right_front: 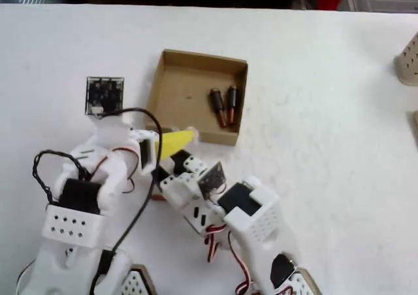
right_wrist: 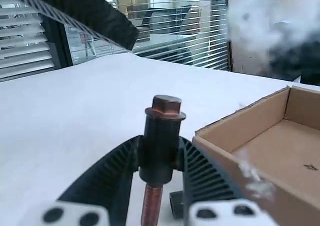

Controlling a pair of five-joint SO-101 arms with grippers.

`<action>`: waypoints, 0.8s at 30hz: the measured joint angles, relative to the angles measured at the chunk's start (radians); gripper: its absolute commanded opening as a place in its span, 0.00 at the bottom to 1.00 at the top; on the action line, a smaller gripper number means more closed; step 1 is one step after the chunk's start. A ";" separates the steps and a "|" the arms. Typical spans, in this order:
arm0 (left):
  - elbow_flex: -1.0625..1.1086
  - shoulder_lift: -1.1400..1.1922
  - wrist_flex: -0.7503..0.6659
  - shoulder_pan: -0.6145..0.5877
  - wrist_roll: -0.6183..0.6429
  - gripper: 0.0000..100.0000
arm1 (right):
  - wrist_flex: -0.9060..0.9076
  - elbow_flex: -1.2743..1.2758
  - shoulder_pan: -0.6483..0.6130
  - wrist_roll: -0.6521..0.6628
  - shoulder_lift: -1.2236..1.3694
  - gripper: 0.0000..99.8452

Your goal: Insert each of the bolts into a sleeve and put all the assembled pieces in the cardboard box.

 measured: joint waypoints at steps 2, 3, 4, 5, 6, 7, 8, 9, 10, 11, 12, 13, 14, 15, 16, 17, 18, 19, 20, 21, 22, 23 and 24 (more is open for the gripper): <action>-0.012 0.000 0.014 -0.021 0.002 0.41 | 0.000 0.000 0.002 0.000 0.000 0.02; -0.015 0.000 0.014 -0.034 0.003 0.36 | 0.000 0.000 0.003 0.000 0.000 0.02; -0.015 0.000 0.014 -0.044 0.005 0.30 | 0.000 0.000 0.003 0.000 0.000 0.02; -0.015 0.000 0.014 -0.058 0.005 0.24 | 0.000 0.000 0.003 0.000 0.000 0.02; -0.015 0.000 0.014 -0.072 0.005 0.16 | 0.000 0.000 0.003 0.000 0.000 0.02; -0.015 0.000 0.014 -0.081 0.003 0.09 | 0.000 0.000 0.002 0.000 0.000 0.02; -0.015 0.000 0.014 -0.097 0.003 0.03 | 0.000 0.002 0.002 0.000 0.000 0.02; -0.015 0.000 0.014 -0.114 0.003 0.01 | 0.000 0.014 0.002 0.000 0.000 0.02; -0.015 0.000 0.015 -0.132 0.003 0.05 | 0.000 0.028 0.002 0.000 -0.005 0.02; -0.015 0.000 0.023 -0.153 0.003 0.07 | 0.000 0.044 0.002 0.000 -0.015 0.02; -0.017 0.000 0.043 -0.176 0.003 0.08 | 0.003 0.066 0.002 0.000 -0.035 0.02; -0.017 0.000 0.063 -0.201 0.003 0.08 | 0.020 0.084 0.003 0.000 -0.063 0.02; -0.011 0.000 0.077 -0.221 0.003 0.08 | 0.051 0.100 0.003 0.000 -0.094 0.02; 0.002 0.000 0.086 -0.242 0.003 0.08 | 0.087 0.112 0.003 0.000 -0.123 0.02; 0.023 0.000 0.091 -0.261 0.005 0.08 | 0.132 0.120 0.006 0.000 -0.155 0.02; 0.049 0.000 0.091 -0.269 0.005 0.08 | 0.183 0.121 0.017 0.000 -0.193 0.02; 0.078 0.000 0.087 -0.275 0.003 0.07 | 0.230 0.124 0.031 0.000 -0.233 0.02; 0.115 0.000 0.072 -0.279 0.003 0.05 | 0.282 0.126 0.046 0.000 -0.273 0.02; 0.158 0.000 0.044 -0.282 -0.008 0.02 | 0.338 0.127 0.060 0.000 -0.316 0.02; 0.201 0.000 0.006 -0.288 -0.029 0.02 | 0.391 0.130 0.072 0.000 -0.356 0.02; 0.249 0.000 -0.035 -0.296 -0.054 0.03 | 0.446 0.137 0.084 0.000 -0.397 0.02; 0.295 0.000 -0.084 -0.307 -0.078 0.03 | 0.505 0.140 0.092 0.000 -0.437 0.02; 0.336 0.000 -0.130 -0.319 -0.098 0.03 | 0.559 0.149 0.098 0.000 -0.479 0.02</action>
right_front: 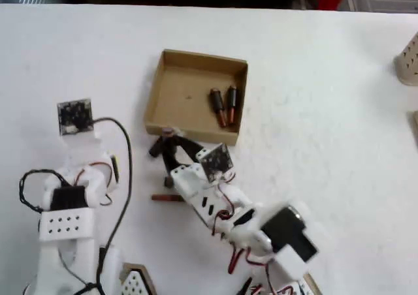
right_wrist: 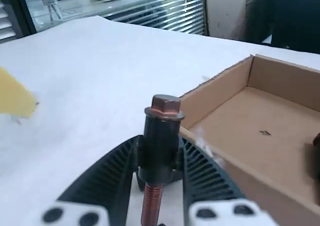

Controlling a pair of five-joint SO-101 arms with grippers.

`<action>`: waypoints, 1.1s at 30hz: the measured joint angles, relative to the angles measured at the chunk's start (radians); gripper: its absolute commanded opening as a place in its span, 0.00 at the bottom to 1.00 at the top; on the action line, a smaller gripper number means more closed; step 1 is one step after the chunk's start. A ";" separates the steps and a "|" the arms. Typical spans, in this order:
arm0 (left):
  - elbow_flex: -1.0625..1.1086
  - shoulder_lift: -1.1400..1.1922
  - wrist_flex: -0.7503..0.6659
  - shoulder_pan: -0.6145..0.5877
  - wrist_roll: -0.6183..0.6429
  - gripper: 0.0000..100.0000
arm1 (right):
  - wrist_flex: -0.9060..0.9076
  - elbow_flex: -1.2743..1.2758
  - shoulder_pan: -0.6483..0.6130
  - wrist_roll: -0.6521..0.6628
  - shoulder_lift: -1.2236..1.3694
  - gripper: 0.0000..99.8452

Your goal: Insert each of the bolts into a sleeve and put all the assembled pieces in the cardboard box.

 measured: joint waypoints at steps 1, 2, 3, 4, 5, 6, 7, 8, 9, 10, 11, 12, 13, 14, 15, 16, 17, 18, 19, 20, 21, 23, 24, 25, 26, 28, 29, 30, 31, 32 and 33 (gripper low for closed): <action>0.035 0.000 -0.037 -0.014 -0.012 0.02 | 0.049 0.011 0.005 0.000 -0.041 0.02; 0.061 0.000 -0.063 -0.031 -0.023 0.02 | 0.097 0.021 0.011 0.000 -0.083 0.02; 0.080 0.000 -0.075 -0.044 -0.028 0.02 | 0.135 0.037 0.015 0.000 -0.127 0.02; 0.094 0.000 -0.083 -0.058 -0.031 0.02 | 0.172 0.051 0.023 0.000 -0.169 0.02; 0.107 0.000 -0.089 -0.069 -0.034 0.02 | 0.209 0.064 0.031 0.000 -0.212 0.02; 0.120 0.000 -0.094 -0.074 -0.035 0.02 | 0.247 0.071 0.038 0.000 -0.253 0.02; 0.132 0.000 -0.097 -0.075 -0.044 0.02 | 0.287 0.075 0.046 0.000 -0.298 0.02; 0.141 0.000 -0.098 -0.077 -0.054 0.02 | 0.330 0.075 0.057 0.000 -0.344 0.02; 0.146 0.000 -0.101 -0.080 -0.075 0.02 | 0.376 0.075 0.066 0.000 -0.394 0.02; 0.147 0.000 -0.104 -0.080 -0.100 0.02 | 0.427 0.075 0.077 0.000 -0.443 0.02; 0.152 0.000 -0.106 -0.080 -0.123 0.02 | 0.480 0.075 0.084 0.000 -0.497 0.02; 0.152 0.000 -0.106 -0.081 -0.138 0.02 | 0.540 0.075 0.092 0.000 -0.551 0.02; 0.152 0.000 -0.106 -0.084 -0.147 0.02 | 0.606 0.075 0.101 0.000 -0.605 0.02; 0.152 0.000 -0.106 -0.084 -0.153 0.02 | 0.686 0.069 0.109 0.000 -0.661 0.02; 0.152 0.000 -0.106 -0.084 -0.160 0.02 | 0.772 0.051 0.120 0.000 -0.709 0.02; 0.152 0.000 -0.106 -0.084 -0.163 0.02 | 0.872 0.023 0.130 0.000 -0.758 0.02; 0.152 0.000 -0.106 -0.086 -0.164 0.02 | 0.977 -0.011 0.143 0.000 -0.798 0.02; 0.152 0.000 -0.106 -0.091 -0.164 0.02 | 1.083 -0.052 0.157 0.000 -0.827 0.02; 0.152 0.000 -0.106 -0.098 -0.166 0.02 | 1.186 -0.097 0.166 0.000 -0.842 0.02; 0.153 -0.003 -0.106 -0.103 -0.167 0.02 | 1.278 -0.141 0.172 0.000 -0.848 0.02; 0.160 -0.015 -0.106 -0.104 -0.167 0.02 | 1.356 -0.180 0.173 0.000 -0.850 0.02; 0.192 -0.060 -0.106 -0.104 -0.167 0.02 | 1.436 -0.227 0.173 0.000 -0.842 0.02; 0.212 -0.091 -0.106 -0.104 -0.167 0.02 | 1.450 -0.249 0.175 0.000 -0.825 0.02; 0.232 -0.127 -0.106 -0.104 -0.167 0.02 | 1.459 -0.267 0.180 0.000 -0.806 0.02; 0.252 -0.167 -0.106 -0.104 -0.167 0.02 | 1.465 -0.287 0.190 0.000 -0.776 0.02; 0.293 -0.262 -0.083 -0.104 -0.167 0.02 | 1.476 -0.338 0.218 0.000 -0.710 0.02; 0.311 -0.315 -0.064 -0.104 -0.167 0.02 | 1.476 -0.367 0.232 0.000 -0.675 0.02; 0.327 -0.367 -0.041 -0.104 -0.167 0.02 | 1.476 -0.400 0.247 0.000 -0.635 0.02; 0.339 -0.419 -0.015 -0.104 -0.167 0.02 | 1.476 -0.437 0.261 0.000 -0.595 0.02; 0.354 -0.468 0.012 -0.104 -0.167 0.02 | 1.476 -0.477 0.275 0.000 -0.552 0.02; 0.364 -0.512 0.044 -0.100 -0.176 0.02 | 1.485 -0.520 0.288 0.000 -0.506 0.02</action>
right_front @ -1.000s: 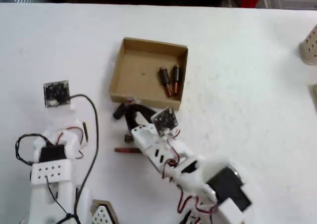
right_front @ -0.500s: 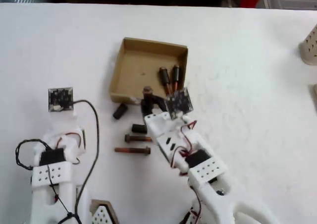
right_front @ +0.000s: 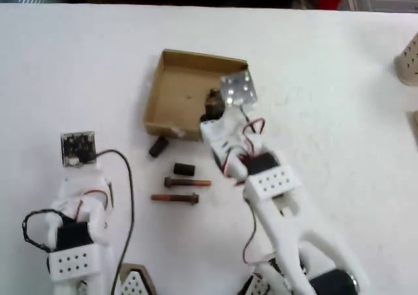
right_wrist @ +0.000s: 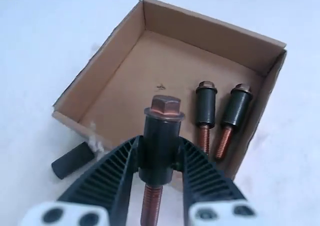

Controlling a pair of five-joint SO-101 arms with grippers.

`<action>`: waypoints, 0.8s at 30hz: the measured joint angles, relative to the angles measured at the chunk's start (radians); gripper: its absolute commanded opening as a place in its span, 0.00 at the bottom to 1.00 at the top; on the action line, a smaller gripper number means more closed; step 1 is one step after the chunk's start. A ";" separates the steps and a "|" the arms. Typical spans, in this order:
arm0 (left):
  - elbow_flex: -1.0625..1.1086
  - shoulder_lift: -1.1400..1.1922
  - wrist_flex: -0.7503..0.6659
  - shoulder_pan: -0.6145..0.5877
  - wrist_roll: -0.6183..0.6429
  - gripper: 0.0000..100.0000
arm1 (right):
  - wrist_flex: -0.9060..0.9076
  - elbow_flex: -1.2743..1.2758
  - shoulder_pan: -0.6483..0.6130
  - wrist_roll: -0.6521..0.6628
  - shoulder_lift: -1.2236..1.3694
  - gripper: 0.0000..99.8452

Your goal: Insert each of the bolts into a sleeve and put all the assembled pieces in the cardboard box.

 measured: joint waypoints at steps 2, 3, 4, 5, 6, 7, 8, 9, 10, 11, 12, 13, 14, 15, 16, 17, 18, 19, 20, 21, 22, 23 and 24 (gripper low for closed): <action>0.014 -0.091 0.054 0.005 -0.032 0.02 | 0.044 -0.095 0.025 0.000 0.092 0.02; 0.021 -0.132 0.077 0.005 -0.043 0.02 | 0.077 -0.150 0.034 0.000 0.144 0.02; 0.031 -0.170 0.100 0.005 -0.048 0.02 | 0.112 -0.209 0.040 0.000 0.201 0.02; 0.040 -0.209 0.121 0.005 -0.049 0.02 | 0.150 -0.270 0.041 0.011 0.252 0.02; 0.046 -0.241 0.137 0.005 -0.052 0.02 | 0.190 -0.334 0.041 0.038 0.305 0.02; 0.052 -0.269 0.149 0.006 -0.054 0.02 | 0.224 -0.399 0.040 0.071 0.359 0.02; 0.055 -0.287 0.158 0.006 -0.054 0.02 | 0.253 -0.468 0.038 0.101 0.413 0.02; 0.055 -0.298 0.160 0.006 -0.054 0.02 | 0.275 -0.534 0.038 0.132 0.470 0.02; 0.055 -0.301 0.161 0.006 -0.054 0.02 | 0.290 -0.597 0.043 0.158 0.523 0.02; 0.055 -0.302 0.161 0.006 -0.055 0.02 | 0.295 -0.655 0.051 0.180 0.575 0.02; 0.055 -0.304 0.161 0.006 -0.055 0.02 | 0.296 -0.706 0.058 0.195 0.626 0.02; 0.055 -0.305 0.161 0.006 -0.057 0.02 | 0.298 -0.755 0.068 0.204 0.672 0.02; 0.055 -0.305 0.161 0.006 -0.057 0.02 | 0.298 -0.798 0.077 0.209 0.715 0.02; 0.055 -0.305 0.161 0.006 -0.057 0.02 | 0.299 -0.838 0.084 0.210 0.758 0.02; 0.055 -0.305 0.161 0.006 -0.057 0.02 | 0.299 -0.876 0.094 0.213 0.801 0.02; 0.055 -0.305 0.161 0.006 -0.057 0.02 | 0.299 -0.908 0.101 0.216 0.841 0.02; 0.055 -0.305 0.161 0.006 -0.057 0.02 | 0.302 -0.937 0.109 0.216 0.875 0.02; 0.055 -0.305 0.161 0.006 -0.057 0.02 | 0.304 -0.961 0.115 0.216 0.911 0.02; 0.055 -0.305 0.161 0.006 -0.057 0.02 | 0.304 -0.982 0.121 0.216 0.945 0.02; 0.055 -0.305 0.161 0.006 -0.057 0.02 | 0.304 -1.000 0.126 0.216 0.973 0.02; 0.055 -0.305 0.161 0.006 -0.057 0.02 | 0.304 -1.016 0.132 0.216 0.994 0.03; 0.055 -0.305 0.161 0.006 -0.057 0.02 | 0.304 -1.030 0.138 0.216 1.008 0.05; 0.055 -0.305 0.161 0.008 -0.057 0.02 | 0.304 -1.040 0.140 0.216 1.022 0.08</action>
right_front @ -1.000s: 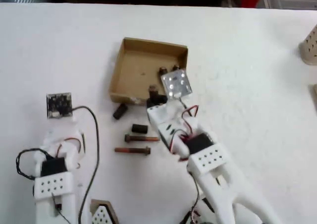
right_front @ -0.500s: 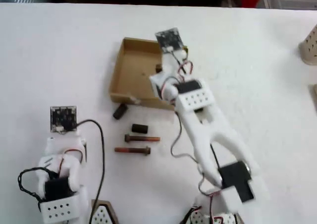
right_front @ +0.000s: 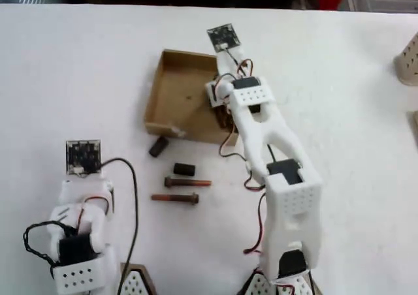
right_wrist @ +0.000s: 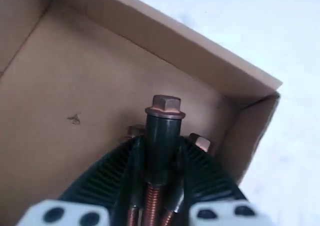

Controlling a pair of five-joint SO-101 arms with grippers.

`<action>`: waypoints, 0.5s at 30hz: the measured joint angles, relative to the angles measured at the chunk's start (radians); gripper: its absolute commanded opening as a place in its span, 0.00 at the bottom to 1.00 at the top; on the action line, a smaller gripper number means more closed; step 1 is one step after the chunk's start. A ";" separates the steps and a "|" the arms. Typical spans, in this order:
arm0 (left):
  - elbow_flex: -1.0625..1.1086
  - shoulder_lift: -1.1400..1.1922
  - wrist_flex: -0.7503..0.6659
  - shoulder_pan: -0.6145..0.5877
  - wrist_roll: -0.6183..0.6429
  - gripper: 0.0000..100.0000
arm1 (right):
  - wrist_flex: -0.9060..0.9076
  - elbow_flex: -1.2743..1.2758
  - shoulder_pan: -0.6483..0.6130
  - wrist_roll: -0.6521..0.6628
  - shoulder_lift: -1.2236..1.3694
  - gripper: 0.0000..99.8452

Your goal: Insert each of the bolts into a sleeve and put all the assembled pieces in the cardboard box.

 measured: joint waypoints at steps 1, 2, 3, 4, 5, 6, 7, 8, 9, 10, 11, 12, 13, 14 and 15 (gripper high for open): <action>0.000 0.000 0.000 0.000 0.000 0.02 | 0.000 -0.008 0.002 0.000 0.009 0.11; 0.000 0.000 0.000 0.000 0.000 0.02 | 0.000 -0.011 0.002 0.000 0.012 0.15; 0.000 0.000 0.000 0.000 0.000 0.03 | 0.005 -0.012 -0.002 0.000 0.015 0.17; 0.000 0.000 0.000 0.000 0.000 0.03 | 0.012 -0.012 -0.003 0.000 0.015 0.20; 0.000 0.000 0.000 0.000 0.000 0.03 | 0.023 -0.017 -0.005 0.000 0.015 0.21; 0.000 0.000 0.000 0.000 0.000 0.02 | 0.037 -0.023 -0.006 0.000 0.015 0.21; 0.000 0.000 0.000 0.000 0.000 0.02 | 0.051 -0.029 -0.008 0.000 0.015 0.20; 0.000 0.000 0.000 0.000 0.000 0.02 | 0.068 -0.032 -0.008 0.000 0.015 0.18; 0.000 0.000 0.000 0.003 0.000 0.02 | 0.083 -0.034 -0.006 0.000 0.015 0.15; 0.000 0.000 0.000 0.006 0.000 0.02 | 0.095 -0.037 -0.005 0.002 0.014 0.12; 0.000 0.000 0.000 0.006 0.000 0.03 | 0.123 -0.040 -0.005 0.002 0.011 0.09; 0.000 0.000 0.000 0.006 0.000 0.03 | 0.149 -0.040 -0.006 0.006 -0.002 0.06; 0.000 0.000 0.000 0.006 0.000 0.03 | 0.181 -0.040 -0.006 0.006 -0.020 0.03; 0.000 0.000 0.000 0.006 0.000 0.03 | 0.216 -0.040 -0.005 0.012 -0.044 0.02; 0.000 0.000 0.000 0.006 0.000 0.03 | 0.250 -0.040 -0.005 0.029 -0.072 0.02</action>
